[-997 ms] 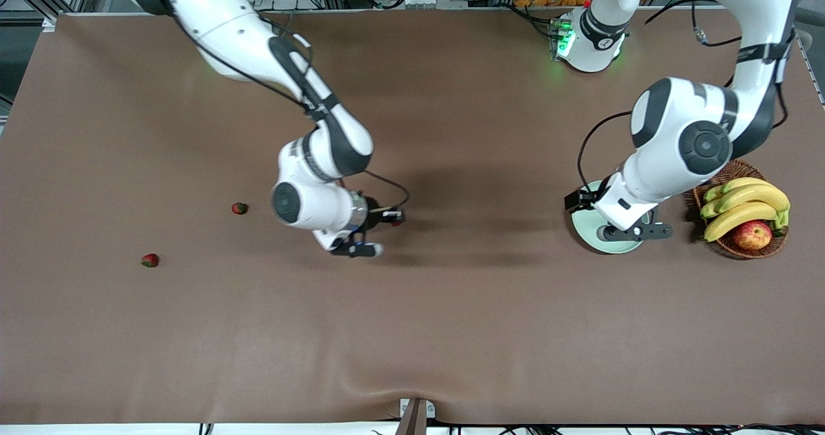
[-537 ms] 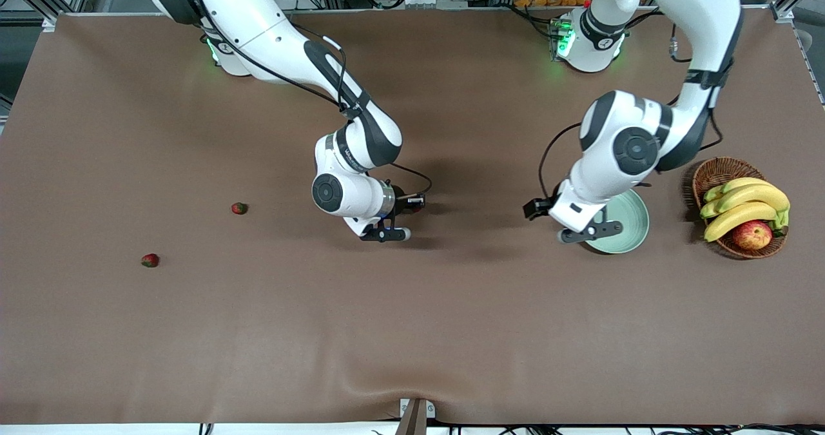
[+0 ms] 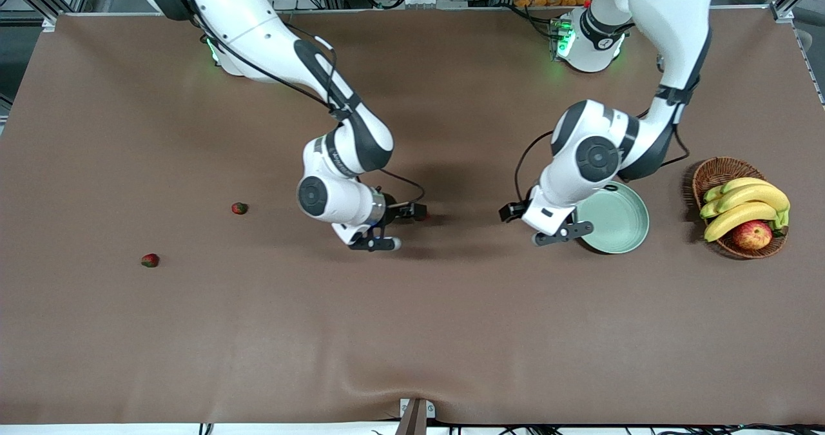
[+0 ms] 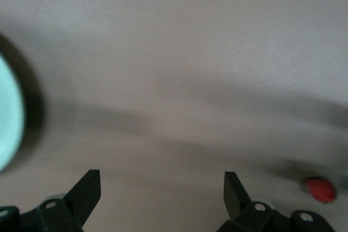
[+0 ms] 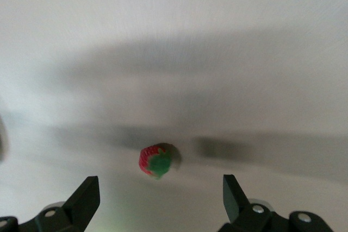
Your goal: Collect all strawberries into plate
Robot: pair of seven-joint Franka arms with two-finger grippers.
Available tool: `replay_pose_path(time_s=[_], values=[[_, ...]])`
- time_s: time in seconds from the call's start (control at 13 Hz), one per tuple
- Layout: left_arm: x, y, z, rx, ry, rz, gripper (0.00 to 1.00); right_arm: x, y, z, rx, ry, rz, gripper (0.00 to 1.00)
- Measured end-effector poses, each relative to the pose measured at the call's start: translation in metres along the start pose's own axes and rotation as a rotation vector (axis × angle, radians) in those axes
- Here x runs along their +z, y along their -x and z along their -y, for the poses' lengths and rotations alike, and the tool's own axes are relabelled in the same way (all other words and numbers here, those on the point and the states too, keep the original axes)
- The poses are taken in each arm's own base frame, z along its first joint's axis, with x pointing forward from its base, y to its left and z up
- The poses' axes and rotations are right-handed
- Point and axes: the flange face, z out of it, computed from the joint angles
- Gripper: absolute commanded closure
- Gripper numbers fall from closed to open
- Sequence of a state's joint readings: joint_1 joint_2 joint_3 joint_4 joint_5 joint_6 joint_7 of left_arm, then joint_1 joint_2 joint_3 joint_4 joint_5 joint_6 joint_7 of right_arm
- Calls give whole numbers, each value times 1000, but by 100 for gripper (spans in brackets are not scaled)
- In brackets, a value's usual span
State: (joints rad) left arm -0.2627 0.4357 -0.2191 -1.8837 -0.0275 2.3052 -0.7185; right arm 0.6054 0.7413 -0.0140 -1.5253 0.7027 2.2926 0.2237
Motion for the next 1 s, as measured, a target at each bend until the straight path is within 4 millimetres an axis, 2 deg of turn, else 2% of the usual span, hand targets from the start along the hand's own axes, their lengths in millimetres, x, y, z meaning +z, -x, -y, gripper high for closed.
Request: replay_pose_path(time_s=[0.15,0.23,0.46,0.54,0.69,0.84,1.0], values=[[14,13,-37,-64,23,-7,0,-48,-20,-22,33,-2,-8,0],[19,21,-58,-100,38,-9,0,-77,-32,-42,53,8,-4,0],[32,48,-127,-211,82,-6,0,-171,-55,-117,90,104,43,0],[39,58,-143,-241,89,0,0,-203,-57,-144,85,161,50,0],[48,64,-159,-295,112,-1,0,-254,-56,-191,5,298,68,0],[55,63,-162,-312,123,-3,0,-282,-55,-235,-80,377,86,0],[67,65,-162,-323,117,3,0,-285,-55,-284,-102,378,111,0]])
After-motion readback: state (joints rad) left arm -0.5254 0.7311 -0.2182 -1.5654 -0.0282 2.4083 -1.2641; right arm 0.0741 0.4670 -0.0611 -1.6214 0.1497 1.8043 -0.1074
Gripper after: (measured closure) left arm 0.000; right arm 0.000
